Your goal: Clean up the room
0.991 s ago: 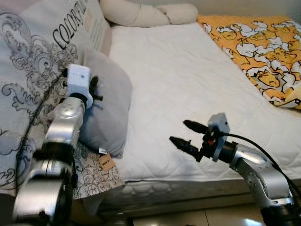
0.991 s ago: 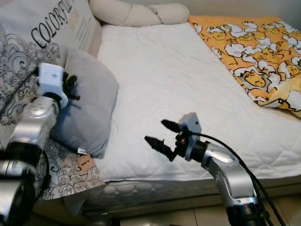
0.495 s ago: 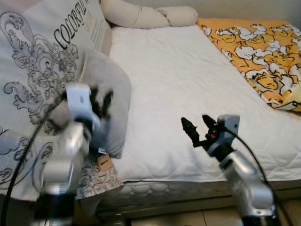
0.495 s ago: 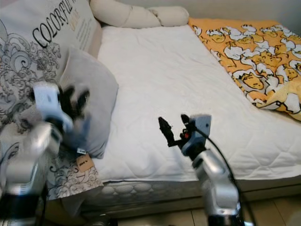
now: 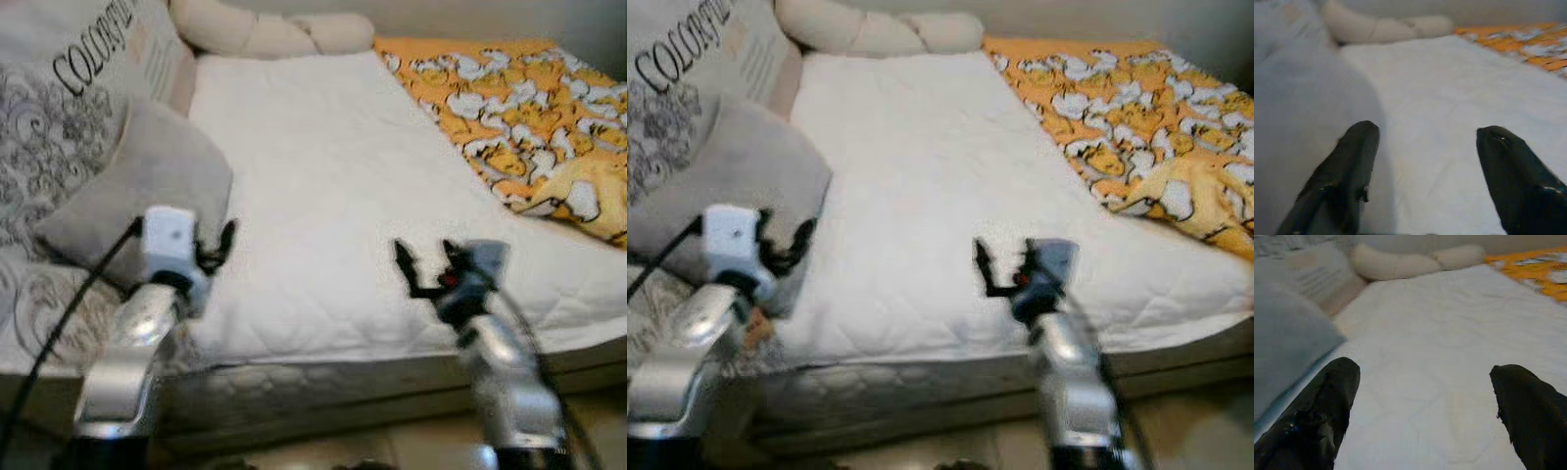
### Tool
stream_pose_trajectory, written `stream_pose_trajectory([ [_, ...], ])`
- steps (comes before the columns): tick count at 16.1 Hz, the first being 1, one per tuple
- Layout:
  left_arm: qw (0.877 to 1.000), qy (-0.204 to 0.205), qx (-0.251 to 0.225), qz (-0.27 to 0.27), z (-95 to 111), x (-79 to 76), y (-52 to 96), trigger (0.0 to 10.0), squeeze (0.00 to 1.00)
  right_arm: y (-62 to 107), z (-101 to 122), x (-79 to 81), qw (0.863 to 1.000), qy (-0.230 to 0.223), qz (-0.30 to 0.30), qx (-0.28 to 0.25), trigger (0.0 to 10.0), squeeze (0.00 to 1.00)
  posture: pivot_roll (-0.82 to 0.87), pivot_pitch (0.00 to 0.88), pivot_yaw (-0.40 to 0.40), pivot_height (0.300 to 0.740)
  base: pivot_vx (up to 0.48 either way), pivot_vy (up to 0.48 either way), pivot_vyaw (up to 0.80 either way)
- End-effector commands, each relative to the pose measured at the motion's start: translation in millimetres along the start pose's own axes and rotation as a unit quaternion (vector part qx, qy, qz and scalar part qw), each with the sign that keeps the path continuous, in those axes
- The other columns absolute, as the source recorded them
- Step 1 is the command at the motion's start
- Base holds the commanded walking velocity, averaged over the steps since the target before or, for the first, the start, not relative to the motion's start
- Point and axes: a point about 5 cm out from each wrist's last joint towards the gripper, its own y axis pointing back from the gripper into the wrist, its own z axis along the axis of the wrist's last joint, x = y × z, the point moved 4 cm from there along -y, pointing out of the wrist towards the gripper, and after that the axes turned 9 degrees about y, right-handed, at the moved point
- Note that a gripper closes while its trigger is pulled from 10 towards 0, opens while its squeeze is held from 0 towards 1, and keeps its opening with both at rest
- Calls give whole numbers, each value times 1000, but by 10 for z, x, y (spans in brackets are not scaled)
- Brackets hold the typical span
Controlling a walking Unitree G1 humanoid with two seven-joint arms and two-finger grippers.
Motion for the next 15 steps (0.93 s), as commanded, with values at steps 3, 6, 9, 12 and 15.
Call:
stream_pose_trajectory([
  [3,1000,10,11,18,-52,31,31,10000,894,-35,50,-36,1000,18,-3,-3,10000,1000,-8,0,-50,740,0,-376,0],
  [6,1000,1,23,18,-78,46,-7,10000,886,-56,-39,-135,999,16,-42,17,10000,1000,-22,0,-38,740,0,-422,800],
  [9,999,-1,29,13,-91,15,-59,10000,886,-116,-33,-156,999,12,-50,16,10000,1000,-32,0,-30,740,0,-449,533],
  [12,999,0,33,11,-107,7,-83,10000,882,-161,-12,-113,999,14,-47,14,10000,1000,-47,0,-24,740,0,-449,0],
  [15,999,-10,48,19,-166,38,-80,10000,875,-166,-48,-92,999,11,-43,19,10000,1000,-40,0,-29,740,0,-451,0],
])
